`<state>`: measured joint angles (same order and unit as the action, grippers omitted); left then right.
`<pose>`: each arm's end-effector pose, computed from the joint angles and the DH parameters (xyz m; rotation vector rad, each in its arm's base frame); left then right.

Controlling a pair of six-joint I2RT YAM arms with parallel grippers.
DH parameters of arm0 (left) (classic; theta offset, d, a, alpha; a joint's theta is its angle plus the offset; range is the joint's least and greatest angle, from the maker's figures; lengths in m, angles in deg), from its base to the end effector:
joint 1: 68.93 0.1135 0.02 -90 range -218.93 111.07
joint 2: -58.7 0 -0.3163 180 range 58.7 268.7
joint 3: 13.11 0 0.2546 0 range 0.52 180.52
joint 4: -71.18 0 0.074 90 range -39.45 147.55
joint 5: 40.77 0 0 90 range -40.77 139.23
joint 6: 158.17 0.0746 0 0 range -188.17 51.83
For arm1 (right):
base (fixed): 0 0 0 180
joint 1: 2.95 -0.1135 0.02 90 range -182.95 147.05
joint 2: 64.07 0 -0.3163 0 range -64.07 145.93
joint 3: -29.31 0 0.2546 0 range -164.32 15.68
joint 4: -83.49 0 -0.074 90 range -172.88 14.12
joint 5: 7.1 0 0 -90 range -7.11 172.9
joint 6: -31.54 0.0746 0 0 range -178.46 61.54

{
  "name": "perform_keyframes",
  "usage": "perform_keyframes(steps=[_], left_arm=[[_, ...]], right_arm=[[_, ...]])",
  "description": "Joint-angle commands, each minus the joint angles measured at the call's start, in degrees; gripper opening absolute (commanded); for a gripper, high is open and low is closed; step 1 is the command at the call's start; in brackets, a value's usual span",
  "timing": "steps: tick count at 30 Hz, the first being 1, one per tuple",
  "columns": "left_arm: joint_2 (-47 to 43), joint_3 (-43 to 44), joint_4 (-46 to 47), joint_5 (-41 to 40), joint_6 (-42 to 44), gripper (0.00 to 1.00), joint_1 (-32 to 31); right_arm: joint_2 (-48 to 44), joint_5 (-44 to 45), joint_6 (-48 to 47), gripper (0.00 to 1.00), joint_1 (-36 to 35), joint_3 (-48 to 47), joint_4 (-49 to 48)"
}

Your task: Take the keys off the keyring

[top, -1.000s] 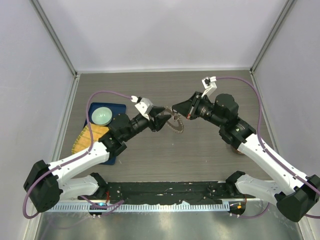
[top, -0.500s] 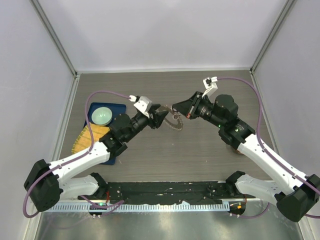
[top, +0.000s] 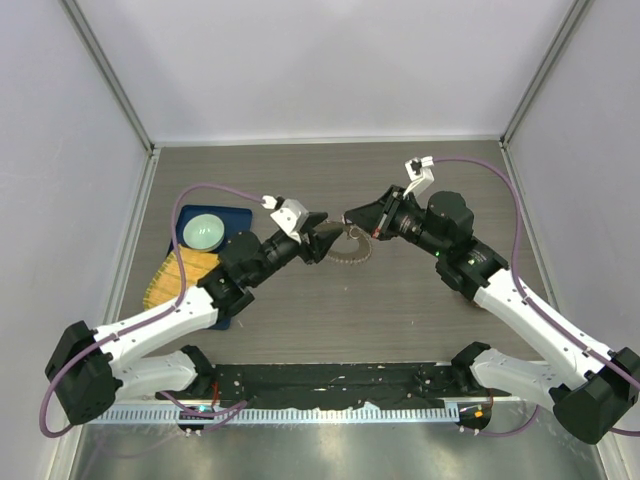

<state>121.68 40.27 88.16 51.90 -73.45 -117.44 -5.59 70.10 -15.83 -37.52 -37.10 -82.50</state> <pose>0.1793 -0.2080 0.3719 0.5863 1.3722 -0.7988 0.1987 0.1570 0.4027 -0.0550 1.8212 1.1759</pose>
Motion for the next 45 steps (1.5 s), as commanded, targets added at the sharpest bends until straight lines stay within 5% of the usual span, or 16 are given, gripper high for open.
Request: perform_keyframes(steps=[1,12,26,45], left_arm=[[-0.2,1.2,3.2,-0.1,1.4,0.52,-1.3],[2.9,3.1,4.2,-8.3,4.2,0.56,-3.4],[5.6,4.5,8.1,-8.5,2.9,0.55,-3.4],[3.8,4.5,4.4,-9.1,1.7,0.40,-3.4]], right_arm=[[-2.5,1.4,0.9,0.01,-0.3,-1.0,-5.8],[-2.5,1.1,1.7,0.01,-0.3,-0.4,-7.0],[-3.3,1.2,1.9,0.01,-0.3,0.7,-7.5],[-3.3,0.4,2.5,0.01,-0.3,2.1,-8.6]])
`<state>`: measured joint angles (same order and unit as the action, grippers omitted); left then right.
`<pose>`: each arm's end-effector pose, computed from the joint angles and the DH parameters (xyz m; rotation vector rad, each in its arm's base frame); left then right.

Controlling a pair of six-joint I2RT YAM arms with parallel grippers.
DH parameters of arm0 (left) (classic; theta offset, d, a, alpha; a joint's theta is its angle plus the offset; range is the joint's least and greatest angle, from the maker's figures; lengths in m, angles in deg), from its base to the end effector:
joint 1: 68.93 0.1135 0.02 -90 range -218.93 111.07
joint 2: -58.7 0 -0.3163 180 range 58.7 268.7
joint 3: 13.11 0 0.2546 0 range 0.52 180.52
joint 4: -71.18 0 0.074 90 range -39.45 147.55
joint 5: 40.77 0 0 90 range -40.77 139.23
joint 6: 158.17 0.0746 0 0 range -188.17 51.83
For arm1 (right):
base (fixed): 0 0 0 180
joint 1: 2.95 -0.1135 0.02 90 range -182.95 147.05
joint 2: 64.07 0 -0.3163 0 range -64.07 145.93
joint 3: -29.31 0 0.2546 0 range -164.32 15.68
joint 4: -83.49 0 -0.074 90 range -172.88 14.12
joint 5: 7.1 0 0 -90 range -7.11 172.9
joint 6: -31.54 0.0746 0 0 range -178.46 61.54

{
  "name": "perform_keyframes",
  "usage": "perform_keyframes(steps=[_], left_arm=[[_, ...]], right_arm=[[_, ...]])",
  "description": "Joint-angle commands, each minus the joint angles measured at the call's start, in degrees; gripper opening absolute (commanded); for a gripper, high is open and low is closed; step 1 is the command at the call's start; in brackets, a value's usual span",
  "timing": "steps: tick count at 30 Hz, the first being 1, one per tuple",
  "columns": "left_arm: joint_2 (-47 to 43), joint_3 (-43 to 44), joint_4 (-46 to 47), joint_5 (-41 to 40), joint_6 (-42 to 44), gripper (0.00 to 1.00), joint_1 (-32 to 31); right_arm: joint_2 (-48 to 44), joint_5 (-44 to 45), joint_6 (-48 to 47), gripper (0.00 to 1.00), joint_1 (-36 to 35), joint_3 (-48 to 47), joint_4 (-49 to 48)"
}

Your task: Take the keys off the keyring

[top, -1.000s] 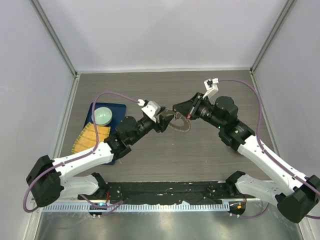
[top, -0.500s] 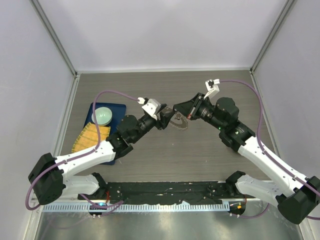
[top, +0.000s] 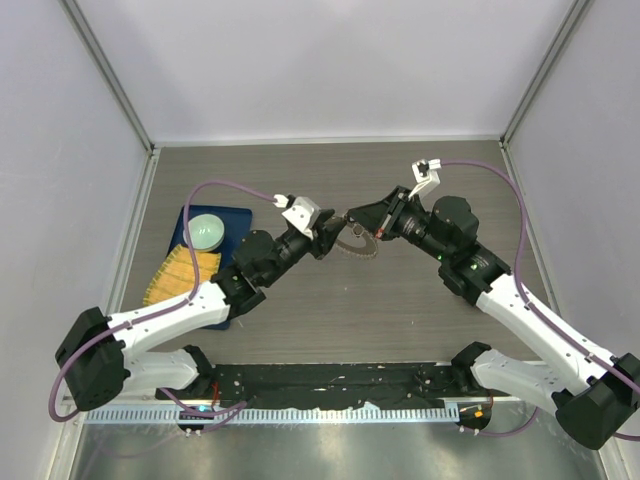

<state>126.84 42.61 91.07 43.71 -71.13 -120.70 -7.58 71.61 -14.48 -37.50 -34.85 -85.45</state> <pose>0.1900 -0.2295 0.3716 0.5368 1.3796 -0.7111 0.1932 0.1507 0.4025 -0.0188 1.7719 1.1875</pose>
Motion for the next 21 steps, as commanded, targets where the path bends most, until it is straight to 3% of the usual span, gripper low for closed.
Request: perform_keyframes(steps=[1,13,16,17,19,21], left_arm=[[-1.3,2.5,1.2,-0.5,-0.7,0.40,-0.3],[0.0,4.5,-2.1,5.3,0.4,0.37,-0.2],[0.3,5.2,-3.0,7.8,0.9,0.25,-0.2],[0.3,5.4,-3.8,8.8,0.9,0.14,-0.2],[0.3,5.6,-4.4,9.6,1.2,0.02,-0.2],[0.1,5.0,-4.4,10.8,1.2,0.00,-0.2]], right_arm=[[-1.2,-1.3,1.4,0.01,-0.3,-0.2,-5.9],[-2.1,-2.9,0.8,0.01,-0.3,0.2,-5.5],[-2.4,-3.1,0.3,0.01,-0.3,0.8,-5.2],[-2.5,-3.2,0.2,0.01,-0.3,1.0,-5.0],[-3.0,-3.2,-0.2,0.01,-0.3,1.4,-4.7],[-3.4,-3.1,-1.7,0.01,-0.3,1.5,-3.9]])
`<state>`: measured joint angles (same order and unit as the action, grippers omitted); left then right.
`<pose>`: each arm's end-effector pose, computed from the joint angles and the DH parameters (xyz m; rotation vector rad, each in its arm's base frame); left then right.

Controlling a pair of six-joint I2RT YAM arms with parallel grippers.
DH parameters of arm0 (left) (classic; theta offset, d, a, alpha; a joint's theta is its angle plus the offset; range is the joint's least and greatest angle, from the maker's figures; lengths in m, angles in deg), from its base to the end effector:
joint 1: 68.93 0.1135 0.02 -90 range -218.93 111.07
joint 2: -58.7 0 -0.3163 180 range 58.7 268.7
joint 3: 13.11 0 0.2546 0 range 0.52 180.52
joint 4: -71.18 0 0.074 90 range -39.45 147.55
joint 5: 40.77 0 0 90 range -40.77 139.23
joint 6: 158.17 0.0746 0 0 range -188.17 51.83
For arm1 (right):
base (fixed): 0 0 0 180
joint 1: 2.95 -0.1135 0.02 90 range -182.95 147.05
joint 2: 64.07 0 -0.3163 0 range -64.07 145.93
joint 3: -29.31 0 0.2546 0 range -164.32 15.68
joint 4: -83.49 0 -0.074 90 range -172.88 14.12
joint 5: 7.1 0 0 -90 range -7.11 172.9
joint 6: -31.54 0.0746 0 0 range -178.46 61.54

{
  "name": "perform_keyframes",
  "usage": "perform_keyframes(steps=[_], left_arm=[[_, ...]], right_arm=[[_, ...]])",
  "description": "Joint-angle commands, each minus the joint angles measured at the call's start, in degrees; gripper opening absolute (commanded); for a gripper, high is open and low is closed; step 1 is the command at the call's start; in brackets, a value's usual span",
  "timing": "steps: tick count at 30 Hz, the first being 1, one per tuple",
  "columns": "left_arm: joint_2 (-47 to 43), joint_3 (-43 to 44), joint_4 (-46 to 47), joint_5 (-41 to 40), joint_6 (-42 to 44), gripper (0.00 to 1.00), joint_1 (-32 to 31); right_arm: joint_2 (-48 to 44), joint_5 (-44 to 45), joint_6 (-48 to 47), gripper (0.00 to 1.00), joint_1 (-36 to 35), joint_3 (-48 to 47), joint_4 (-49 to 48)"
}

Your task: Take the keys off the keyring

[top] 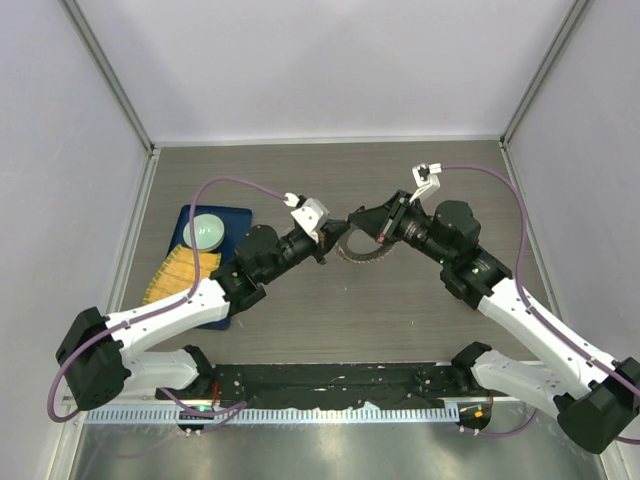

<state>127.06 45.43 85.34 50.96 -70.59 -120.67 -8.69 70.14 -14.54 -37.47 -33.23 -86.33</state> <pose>0.1855 -0.2388 0.3753 0.6676 1.3939 -0.7797 0.1880 0.1493 0.3978 -0.0418 1.7693 1.2081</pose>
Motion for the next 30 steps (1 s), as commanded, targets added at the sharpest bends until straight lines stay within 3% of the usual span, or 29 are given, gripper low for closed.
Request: perform_keyframes(steps=[1,14,30], left_arm=[[-0.6,1.9,1.7,4.1,0.6,0.00,-0.2],[-4.8,-1.9,4.4,8.4,-0.6,0.00,-0.1],[-8.8,-4.2,4.4,12.8,2.2,0.00,0.0]], right_arm=[[-2.6,-1.7,-2.5,0.01,-0.4,-0.3,-2.3],[-3.1,0.7,-18.1,0.01,-0.3,-3.7,12.2],[0.3,-3.9,-25.1,0.01,-0.2,-6.9,19.4]])
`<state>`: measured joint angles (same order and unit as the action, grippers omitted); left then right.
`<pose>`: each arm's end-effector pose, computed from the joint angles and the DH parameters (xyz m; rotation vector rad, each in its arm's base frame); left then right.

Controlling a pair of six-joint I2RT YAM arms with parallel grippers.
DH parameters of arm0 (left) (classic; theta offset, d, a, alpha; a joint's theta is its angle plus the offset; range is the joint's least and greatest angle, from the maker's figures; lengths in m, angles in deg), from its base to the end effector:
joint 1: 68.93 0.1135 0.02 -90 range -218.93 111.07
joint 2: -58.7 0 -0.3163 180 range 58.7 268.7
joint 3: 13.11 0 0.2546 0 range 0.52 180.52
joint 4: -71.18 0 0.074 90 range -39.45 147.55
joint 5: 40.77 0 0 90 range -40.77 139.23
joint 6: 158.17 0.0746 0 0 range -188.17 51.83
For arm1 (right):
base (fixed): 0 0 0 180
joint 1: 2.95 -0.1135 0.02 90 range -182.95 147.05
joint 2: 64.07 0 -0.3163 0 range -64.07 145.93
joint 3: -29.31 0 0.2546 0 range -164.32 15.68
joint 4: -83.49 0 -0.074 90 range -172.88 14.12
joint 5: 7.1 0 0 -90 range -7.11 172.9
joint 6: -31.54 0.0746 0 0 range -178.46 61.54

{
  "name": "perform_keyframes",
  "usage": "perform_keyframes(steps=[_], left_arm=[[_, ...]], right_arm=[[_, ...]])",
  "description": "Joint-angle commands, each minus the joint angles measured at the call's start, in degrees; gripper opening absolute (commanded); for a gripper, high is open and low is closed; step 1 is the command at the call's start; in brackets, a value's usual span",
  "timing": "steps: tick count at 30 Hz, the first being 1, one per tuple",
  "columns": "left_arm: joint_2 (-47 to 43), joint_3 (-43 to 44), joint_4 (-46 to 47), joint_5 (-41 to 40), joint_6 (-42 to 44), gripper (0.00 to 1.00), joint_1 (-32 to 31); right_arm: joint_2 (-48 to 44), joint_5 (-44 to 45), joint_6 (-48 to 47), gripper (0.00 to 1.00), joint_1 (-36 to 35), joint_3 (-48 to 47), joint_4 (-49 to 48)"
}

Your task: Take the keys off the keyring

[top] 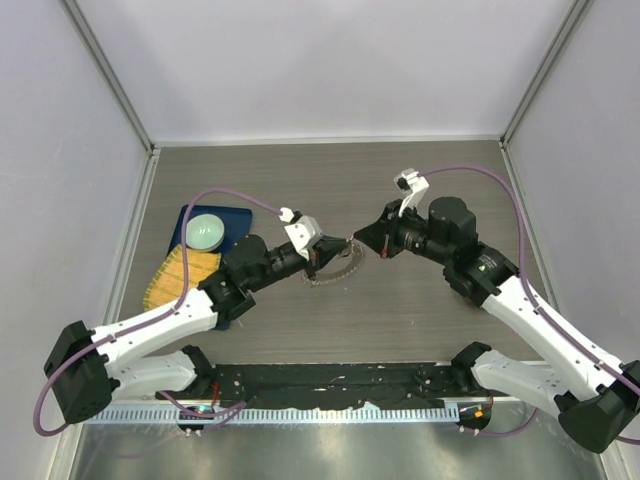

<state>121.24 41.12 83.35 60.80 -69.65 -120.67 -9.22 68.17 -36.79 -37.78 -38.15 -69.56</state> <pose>0.1572 -0.2235 0.3673 0.8171 1.3430 -0.8904 0.1763 0.1458 0.3915 -0.4081 1.8700 0.9168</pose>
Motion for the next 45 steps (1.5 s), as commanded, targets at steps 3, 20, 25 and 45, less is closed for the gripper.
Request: perform_keyframes(steps=[3,20,25,45], left_arm=[[-2.9,-0.3,7.4,3.9,1.2,0.00,0.0],[-2.5,-1.5,8.2,7.1,3.3,0.00,0.0],[-2.8,-1.7,8.0,6.4,3.5,0.00,0.0],[-8.4,-4.0,-0.9,-2.6,1.7,0.42,0.0]], right_arm=[[2.1,-5.1,-3.1,0.01,0.0,-2.6,3.1],[2.1,-9.5,-1.5,0.01,-0.1,-1.6,-1.3],[2.3,-11.6,1.5,0.01,-0.1,0.5,-5.1],[-0.8,-9.6,2.3,0.01,-0.2,0.3,-5.5]])
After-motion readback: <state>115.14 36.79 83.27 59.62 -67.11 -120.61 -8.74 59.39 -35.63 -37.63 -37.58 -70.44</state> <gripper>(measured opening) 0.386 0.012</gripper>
